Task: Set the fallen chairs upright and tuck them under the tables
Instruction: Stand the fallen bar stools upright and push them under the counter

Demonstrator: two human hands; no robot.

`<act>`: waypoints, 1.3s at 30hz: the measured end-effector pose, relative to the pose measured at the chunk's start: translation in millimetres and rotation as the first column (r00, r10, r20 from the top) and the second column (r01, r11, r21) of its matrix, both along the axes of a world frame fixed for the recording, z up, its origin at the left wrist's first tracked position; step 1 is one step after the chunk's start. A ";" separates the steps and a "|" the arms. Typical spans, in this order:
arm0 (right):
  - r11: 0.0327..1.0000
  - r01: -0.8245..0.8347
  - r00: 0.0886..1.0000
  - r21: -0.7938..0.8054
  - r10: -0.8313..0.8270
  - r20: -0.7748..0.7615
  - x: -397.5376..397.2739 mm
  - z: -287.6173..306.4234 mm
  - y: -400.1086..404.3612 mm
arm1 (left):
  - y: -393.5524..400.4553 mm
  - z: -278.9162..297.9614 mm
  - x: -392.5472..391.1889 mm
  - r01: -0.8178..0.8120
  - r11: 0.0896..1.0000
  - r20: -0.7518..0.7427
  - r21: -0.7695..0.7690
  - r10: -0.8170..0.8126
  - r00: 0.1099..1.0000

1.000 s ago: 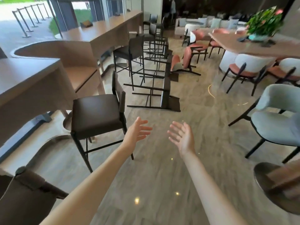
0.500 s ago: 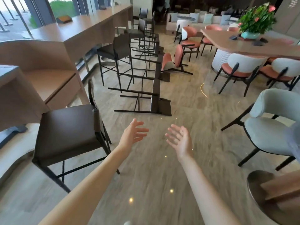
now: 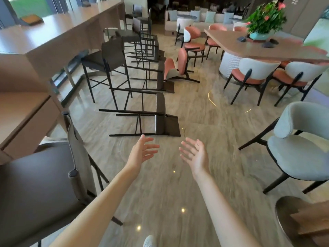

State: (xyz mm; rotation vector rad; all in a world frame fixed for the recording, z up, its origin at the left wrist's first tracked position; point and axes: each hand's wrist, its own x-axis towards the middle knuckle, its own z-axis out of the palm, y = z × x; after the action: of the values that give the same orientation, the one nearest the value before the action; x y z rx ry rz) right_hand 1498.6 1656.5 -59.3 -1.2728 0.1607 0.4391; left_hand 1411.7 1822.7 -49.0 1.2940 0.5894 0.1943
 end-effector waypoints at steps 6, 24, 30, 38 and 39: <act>0.999 0.047 0.999 -0.002 -0.047 0.004 71.9 3.5 51.4 | 55.7 8.0 75.9 0.032 0.999 0.012 0.020 -0.032 0.999; 0.998 0.066 0.998 -0.002 -0.066 -0.019 334.1 -21.9 101.6 | 105.8 -25.9 342.8 0.065 0.997 -0.023 -0.045 -0.066 0.998; 0.998 0.061 0.998 0.012 -0.061 -0.008 468.5 -5.8 102.8 | 110.7 -11.8 474.5 0.066 0.996 -0.001 -0.066 -0.066 0.998; 0.999 0.053 0.999 -0.007 -0.053 0.001 603.2 3.0 108.3 | 121.9 -4.6 607.2 0.064 0.996 -0.009 -0.068 -0.065 0.998; 0.999 0.047 0.999 -0.010 -0.047 0.000 617.1 1.6 111.5 | 124.1 -5.7 619.0 0.060 0.996 -0.014 -0.068 -0.061 0.998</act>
State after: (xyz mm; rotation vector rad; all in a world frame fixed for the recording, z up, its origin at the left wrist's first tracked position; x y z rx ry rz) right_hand 2115.7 1768.0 -57.7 -1.2757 0.1929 0.3988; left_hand 2030.7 1946.8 -54.8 1.2474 0.5651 0.1138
